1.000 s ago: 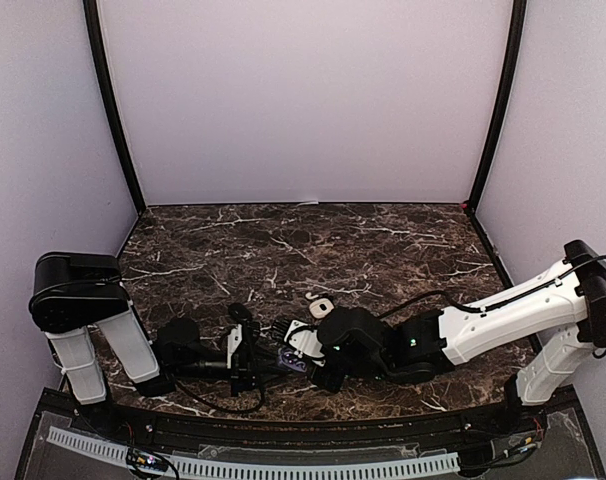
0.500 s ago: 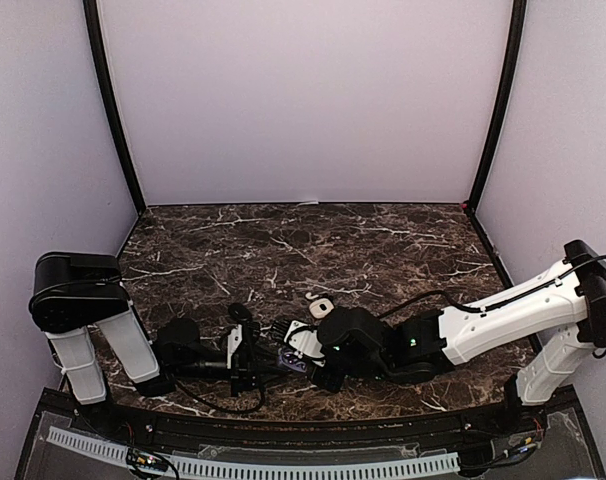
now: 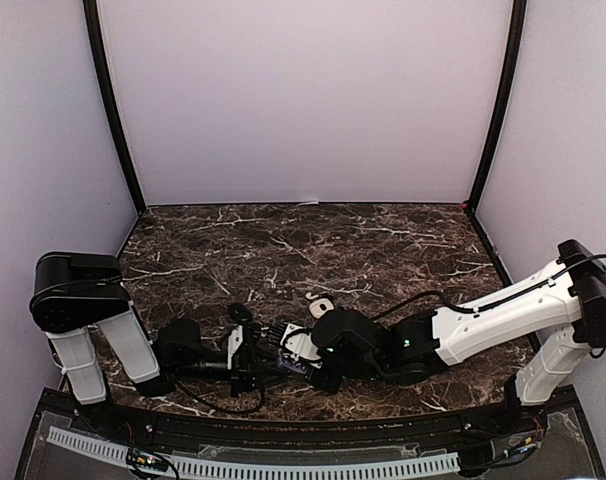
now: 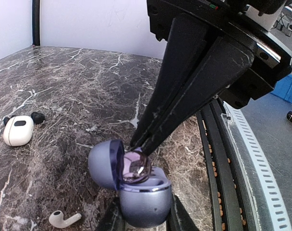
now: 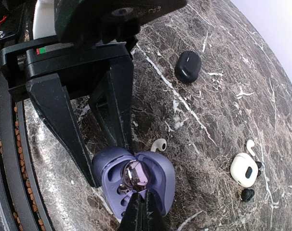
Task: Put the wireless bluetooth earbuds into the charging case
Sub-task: Place the left earbud in the left side groove of the charging case.
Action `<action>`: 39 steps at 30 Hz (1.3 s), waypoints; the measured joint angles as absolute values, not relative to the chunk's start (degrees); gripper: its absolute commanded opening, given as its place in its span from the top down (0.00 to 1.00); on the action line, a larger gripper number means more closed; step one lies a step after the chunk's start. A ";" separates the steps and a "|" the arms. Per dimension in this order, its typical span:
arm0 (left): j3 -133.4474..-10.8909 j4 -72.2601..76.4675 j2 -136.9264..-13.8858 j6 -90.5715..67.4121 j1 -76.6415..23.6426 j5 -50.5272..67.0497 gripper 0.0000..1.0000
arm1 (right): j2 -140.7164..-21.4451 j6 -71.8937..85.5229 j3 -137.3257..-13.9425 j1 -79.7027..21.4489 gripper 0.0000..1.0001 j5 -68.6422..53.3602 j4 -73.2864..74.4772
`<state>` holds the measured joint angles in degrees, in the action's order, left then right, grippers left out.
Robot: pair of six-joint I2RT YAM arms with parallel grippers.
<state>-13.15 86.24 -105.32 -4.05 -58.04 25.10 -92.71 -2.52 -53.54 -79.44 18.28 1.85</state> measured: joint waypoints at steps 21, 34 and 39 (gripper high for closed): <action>-13.15 85.97 -105.32 -4.12 -58.04 26.02 1.00 | -92.71 -6.87 -53.56 -80.68 1.00 19.05 2.68; -14.06 84.40 -105.32 -4.12 -58.06 27.07 1.00 | -92.71 -9.34 -53.56 -81.45 1.00 19.92 3.20; -14.76 83.24 -105.32 -4.12 -58.04 27.38 1.00 | -92.71 -9.80 -53.56 -81.54 0.98 20.58 3.62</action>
<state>-14.76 83.24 -105.32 -4.12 -58.04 27.38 -92.71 -9.80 -53.56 -81.54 20.58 3.62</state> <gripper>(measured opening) 0.256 0.019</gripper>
